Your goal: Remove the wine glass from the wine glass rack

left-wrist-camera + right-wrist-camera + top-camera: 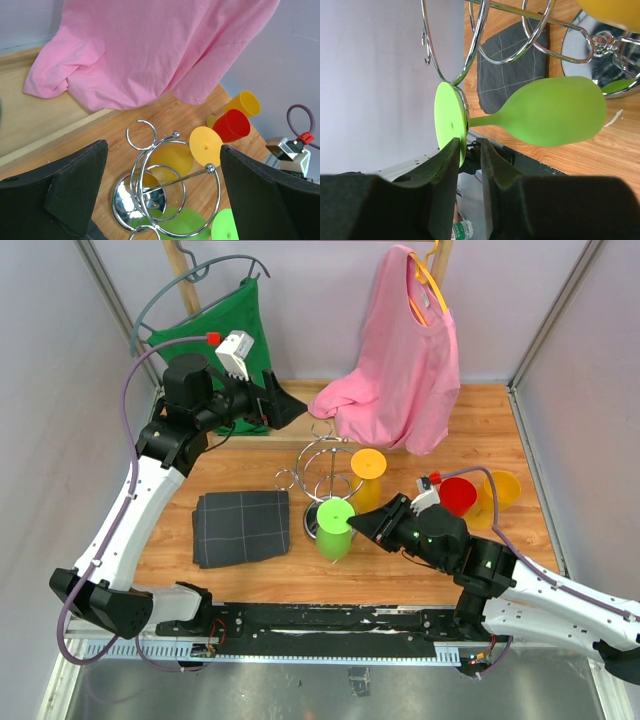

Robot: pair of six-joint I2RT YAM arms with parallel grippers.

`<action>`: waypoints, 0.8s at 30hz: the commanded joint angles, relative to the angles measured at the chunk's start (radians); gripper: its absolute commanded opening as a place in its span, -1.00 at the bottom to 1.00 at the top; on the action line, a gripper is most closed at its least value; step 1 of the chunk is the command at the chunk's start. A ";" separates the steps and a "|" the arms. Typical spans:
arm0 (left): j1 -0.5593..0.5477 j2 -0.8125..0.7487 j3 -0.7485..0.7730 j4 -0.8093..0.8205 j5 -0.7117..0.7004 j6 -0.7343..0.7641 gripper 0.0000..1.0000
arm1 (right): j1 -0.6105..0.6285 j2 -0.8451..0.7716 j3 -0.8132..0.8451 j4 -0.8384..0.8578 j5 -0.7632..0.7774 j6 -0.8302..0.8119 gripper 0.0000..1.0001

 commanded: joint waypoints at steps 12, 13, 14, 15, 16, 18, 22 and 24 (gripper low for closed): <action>0.007 0.001 0.021 -0.002 0.030 0.029 0.98 | 0.023 -0.039 0.008 0.017 0.054 0.008 -0.99; 0.007 0.002 0.020 -0.001 0.031 0.029 0.98 | 0.025 -0.043 0.015 0.007 0.058 0.009 -0.98; 0.007 0.003 0.020 0.000 0.031 0.026 0.98 | 0.025 -0.046 0.025 -0.005 0.061 0.009 -0.99; 0.006 0.004 0.021 0.001 0.033 0.025 0.98 | 0.027 -0.049 0.033 -0.015 0.065 0.008 -0.99; 0.007 0.005 0.020 0.001 0.034 0.022 0.98 | 0.028 -0.053 0.041 -0.021 0.068 0.008 -0.99; 0.006 0.008 0.023 0.003 0.037 0.019 0.98 | 0.030 -0.059 0.048 -0.027 0.073 0.007 -0.99; 0.007 0.012 0.026 0.004 0.041 0.015 0.98 | 0.036 -0.067 0.052 -0.022 0.081 0.013 -0.99; 0.007 0.012 0.026 0.004 0.042 0.015 0.98 | 0.038 -0.072 0.053 -0.018 0.086 0.015 -0.99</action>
